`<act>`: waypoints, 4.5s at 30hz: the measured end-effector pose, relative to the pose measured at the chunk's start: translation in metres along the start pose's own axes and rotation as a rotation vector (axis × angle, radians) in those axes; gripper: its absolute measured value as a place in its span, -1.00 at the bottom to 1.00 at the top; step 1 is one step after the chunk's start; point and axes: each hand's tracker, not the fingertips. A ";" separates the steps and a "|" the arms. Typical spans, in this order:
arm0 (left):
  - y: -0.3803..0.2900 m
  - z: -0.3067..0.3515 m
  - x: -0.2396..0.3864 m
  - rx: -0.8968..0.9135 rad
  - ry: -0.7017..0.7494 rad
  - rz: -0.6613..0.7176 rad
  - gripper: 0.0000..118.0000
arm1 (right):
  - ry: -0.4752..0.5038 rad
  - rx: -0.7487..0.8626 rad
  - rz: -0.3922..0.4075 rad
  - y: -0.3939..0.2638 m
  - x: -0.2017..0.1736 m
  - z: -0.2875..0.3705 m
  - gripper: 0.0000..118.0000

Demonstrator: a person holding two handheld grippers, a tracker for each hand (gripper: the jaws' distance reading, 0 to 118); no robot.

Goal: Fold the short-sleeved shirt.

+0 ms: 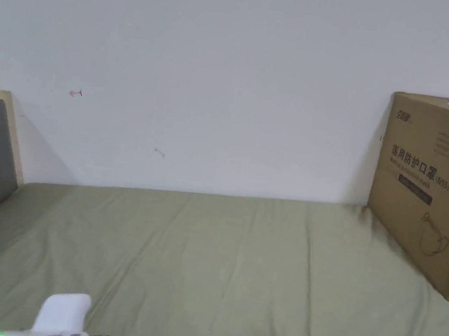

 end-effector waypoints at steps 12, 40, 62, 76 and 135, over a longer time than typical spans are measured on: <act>-0.043 -0.193 -0.045 -0.264 0.245 0.049 0.86 | -0.056 -0.229 -0.034 -0.047 0.027 -0.049 -1.00; -0.098 -0.077 -0.032 0.183 0.078 0.194 -0.91 | 0.011 -1.311 0.332 -0.117 -0.095 -0.480 0.59; 0.006 0.070 -0.015 0.428 0.087 0.017 -0.91 | 0.197 -0.733 -0.076 0.116 0.029 -0.266 -0.84; 0.133 0.160 0.056 0.563 0.057 -0.092 -0.91 | 0.227 -0.417 -0.192 0.279 0.028 -0.178 -0.84; -0.099 0.045 -0.007 0.077 0.113 0.079 0.89 | 0.031 -0.646 -0.145 -0.056 0.069 -0.106 1.00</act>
